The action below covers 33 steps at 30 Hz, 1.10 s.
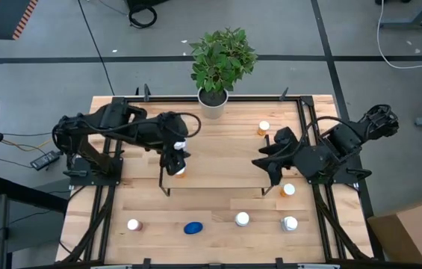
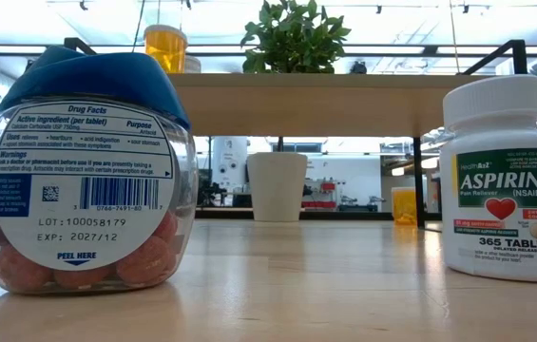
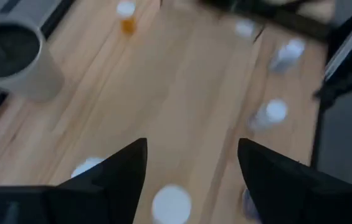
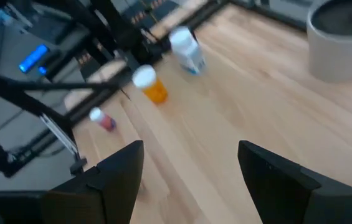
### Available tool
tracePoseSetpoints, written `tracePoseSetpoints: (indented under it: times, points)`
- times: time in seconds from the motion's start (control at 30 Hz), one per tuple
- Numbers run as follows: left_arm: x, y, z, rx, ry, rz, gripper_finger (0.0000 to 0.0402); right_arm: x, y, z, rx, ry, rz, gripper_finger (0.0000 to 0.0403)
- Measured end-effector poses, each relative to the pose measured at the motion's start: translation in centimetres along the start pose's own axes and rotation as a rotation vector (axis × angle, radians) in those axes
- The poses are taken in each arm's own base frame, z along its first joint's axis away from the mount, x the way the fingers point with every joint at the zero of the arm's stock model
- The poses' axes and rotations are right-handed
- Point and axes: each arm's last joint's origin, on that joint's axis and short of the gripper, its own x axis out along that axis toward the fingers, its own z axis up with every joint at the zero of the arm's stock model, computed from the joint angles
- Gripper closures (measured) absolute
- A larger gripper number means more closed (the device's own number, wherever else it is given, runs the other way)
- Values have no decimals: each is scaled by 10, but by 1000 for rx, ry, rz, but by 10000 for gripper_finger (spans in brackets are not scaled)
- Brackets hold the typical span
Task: Pick and place medicine bottles onto shelf by color
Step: Put the white and blue pill bottle on the shelf
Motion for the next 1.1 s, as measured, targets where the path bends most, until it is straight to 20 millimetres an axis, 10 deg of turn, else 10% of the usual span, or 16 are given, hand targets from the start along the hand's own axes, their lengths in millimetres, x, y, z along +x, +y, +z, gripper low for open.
tracePoseSetpoints:
  times: [0.37,1.1]
  points:
    - [0,0,4,46,-31,-9,170,17,-11,15,98,197,93,146]
    - [0,-2,28,-11,-288,19,182,41,36,-81,260,522,-124,130]
